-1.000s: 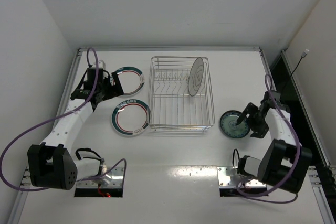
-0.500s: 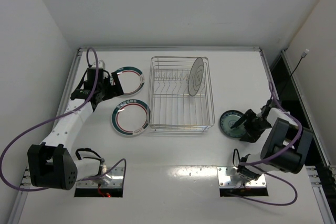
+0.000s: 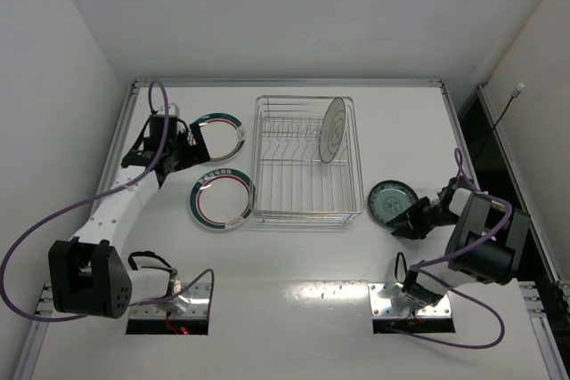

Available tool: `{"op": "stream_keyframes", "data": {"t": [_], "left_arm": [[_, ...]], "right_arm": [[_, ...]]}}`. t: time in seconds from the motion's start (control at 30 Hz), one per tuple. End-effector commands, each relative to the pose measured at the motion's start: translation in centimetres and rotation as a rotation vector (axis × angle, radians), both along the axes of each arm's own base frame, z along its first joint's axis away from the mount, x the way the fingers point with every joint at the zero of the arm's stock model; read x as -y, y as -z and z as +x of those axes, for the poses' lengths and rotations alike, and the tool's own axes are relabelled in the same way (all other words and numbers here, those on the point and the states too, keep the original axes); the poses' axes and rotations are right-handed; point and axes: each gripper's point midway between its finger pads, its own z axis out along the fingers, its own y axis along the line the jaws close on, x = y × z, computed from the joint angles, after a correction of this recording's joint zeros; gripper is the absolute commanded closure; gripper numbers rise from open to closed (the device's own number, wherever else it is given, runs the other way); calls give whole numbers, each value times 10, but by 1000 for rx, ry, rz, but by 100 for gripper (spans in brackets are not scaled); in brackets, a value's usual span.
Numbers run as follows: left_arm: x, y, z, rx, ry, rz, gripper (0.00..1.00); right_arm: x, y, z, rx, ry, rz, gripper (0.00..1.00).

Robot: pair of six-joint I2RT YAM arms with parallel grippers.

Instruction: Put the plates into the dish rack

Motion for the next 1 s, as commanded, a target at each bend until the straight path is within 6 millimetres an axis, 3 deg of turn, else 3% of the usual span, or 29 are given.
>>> {"op": "stream_keyframes", "data": {"t": [0.0,0.1,0.3,0.5,0.7,0.87,0.97], "left_arm": [[0,-17,9,48,7,14,9],[0,-17,9,48,7,14,9],[0,-17,9,48,7,14,9],[0,-17,9,48,7,14,9],[0,-15,7,38,7,14,9],[0,-15,7,38,7,14,9],[0,-15,7,38,7,14,9]], "right_arm": [[9,7,13,45,21,-46,73],[12,5,21,79,29,-53,90],[18,-7,37,134,28,-69,100],[34,-34,52,201,23,-168,100],[37,-33,53,217,32,-178,100],[56,-65,77,297,16,-270,100],[55,-82,89,343,-17,-309,100]]}}
